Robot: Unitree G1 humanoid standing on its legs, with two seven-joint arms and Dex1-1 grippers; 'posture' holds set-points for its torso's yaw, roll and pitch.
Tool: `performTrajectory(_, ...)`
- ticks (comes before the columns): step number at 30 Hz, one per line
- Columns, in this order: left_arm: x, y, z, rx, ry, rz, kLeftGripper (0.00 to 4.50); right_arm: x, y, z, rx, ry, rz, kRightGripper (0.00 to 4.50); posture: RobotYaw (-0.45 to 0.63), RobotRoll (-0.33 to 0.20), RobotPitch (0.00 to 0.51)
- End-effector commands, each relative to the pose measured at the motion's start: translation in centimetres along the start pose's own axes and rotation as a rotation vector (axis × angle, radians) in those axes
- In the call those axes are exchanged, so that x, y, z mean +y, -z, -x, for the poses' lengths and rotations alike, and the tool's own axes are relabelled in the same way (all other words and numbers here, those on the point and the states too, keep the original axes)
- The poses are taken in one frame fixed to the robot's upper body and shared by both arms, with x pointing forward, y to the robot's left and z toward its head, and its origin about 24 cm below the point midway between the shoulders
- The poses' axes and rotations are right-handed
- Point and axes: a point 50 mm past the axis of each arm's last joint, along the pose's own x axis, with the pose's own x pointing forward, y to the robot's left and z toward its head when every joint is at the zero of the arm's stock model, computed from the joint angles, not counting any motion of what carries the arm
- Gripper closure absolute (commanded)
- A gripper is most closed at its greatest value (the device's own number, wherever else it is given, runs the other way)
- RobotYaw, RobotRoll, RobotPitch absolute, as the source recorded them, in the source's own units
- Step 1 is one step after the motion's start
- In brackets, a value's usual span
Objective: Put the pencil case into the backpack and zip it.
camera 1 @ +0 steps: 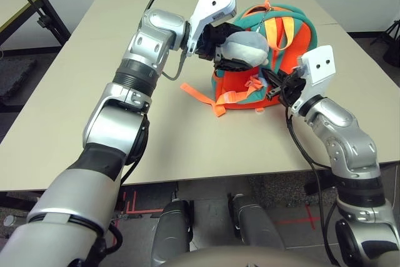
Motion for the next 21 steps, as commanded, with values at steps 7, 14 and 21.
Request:
performTrajectory(7,1.0,-1.1,1.9,-0.006,-0.052,-0.011,3.97,0.2,0.5,-0.2,0.023,-0.009,-0.001,4.41,-0.25,0.0,0.086)
performTrajectory(14,2.3,-2.6,5.8,-0.017,-0.153,-0.017,4.16,0.3,0.6,-0.2,0.025,-0.013,-0.003,4.41,-0.25,0.0,0.089)
performTrajectory(21,1.9,0.7,9.2,0.107,-0.181,0.069,4.16,0.4,0.7,-0.4,0.026,-0.02,-0.007,4.41,-0.23,0.0,0.094)
